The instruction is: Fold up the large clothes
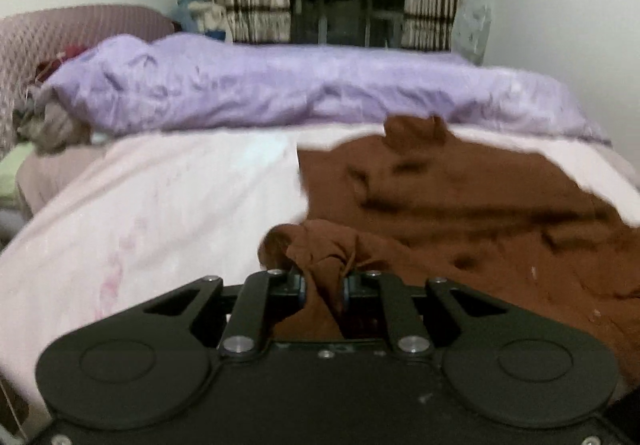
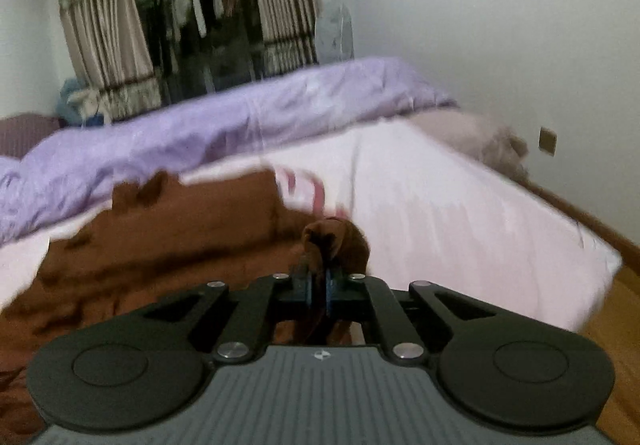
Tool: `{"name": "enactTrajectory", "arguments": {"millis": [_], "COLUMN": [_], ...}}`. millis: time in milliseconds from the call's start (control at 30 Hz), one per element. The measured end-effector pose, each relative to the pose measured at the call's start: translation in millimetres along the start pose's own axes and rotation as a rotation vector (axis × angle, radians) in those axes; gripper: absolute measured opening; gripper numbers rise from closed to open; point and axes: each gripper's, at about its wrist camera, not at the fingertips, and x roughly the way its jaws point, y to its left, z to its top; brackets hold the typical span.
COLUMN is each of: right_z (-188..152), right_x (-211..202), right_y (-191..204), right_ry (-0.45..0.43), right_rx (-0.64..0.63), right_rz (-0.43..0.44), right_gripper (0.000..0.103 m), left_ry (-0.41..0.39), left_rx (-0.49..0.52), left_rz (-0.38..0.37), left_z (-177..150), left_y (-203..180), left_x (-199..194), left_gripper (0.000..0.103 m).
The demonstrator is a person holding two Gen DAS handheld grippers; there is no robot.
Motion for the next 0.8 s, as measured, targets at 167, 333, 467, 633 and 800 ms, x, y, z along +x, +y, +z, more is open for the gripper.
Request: {"name": "enactTrajectory", "arguments": {"millis": [167,333,467,633,800], "right_z": [49.4,99.2,124.1,130.7,119.0], "right_x": [35.6,97.2,159.0,239.7,283.7], "right_y": [14.3,31.7,47.8,62.4,54.6], "right_ry": [-0.047,-0.064,-0.047,0.016,0.063], "right_rx": [0.028,0.042,0.044,0.052,0.031], "right_rz": [0.012,0.029,0.04,0.01,-0.032], "right_gripper": [0.005,0.005,0.005,0.017,0.035], "left_ry": [-0.032,-0.013,0.034,0.054,0.115], "left_rx": [-0.001,0.027,0.011,-0.032,-0.031], "left_rz": [0.02,0.054,0.06,0.1,0.203], "left_z": [61.7,121.1,150.8,169.4,163.6], "left_y": [0.5,4.6,10.1,20.3,41.4], "left_x": [39.1,100.2,165.5,235.2,265.5], "left_gripper": [0.015,0.017,0.018,0.044,0.048]}}
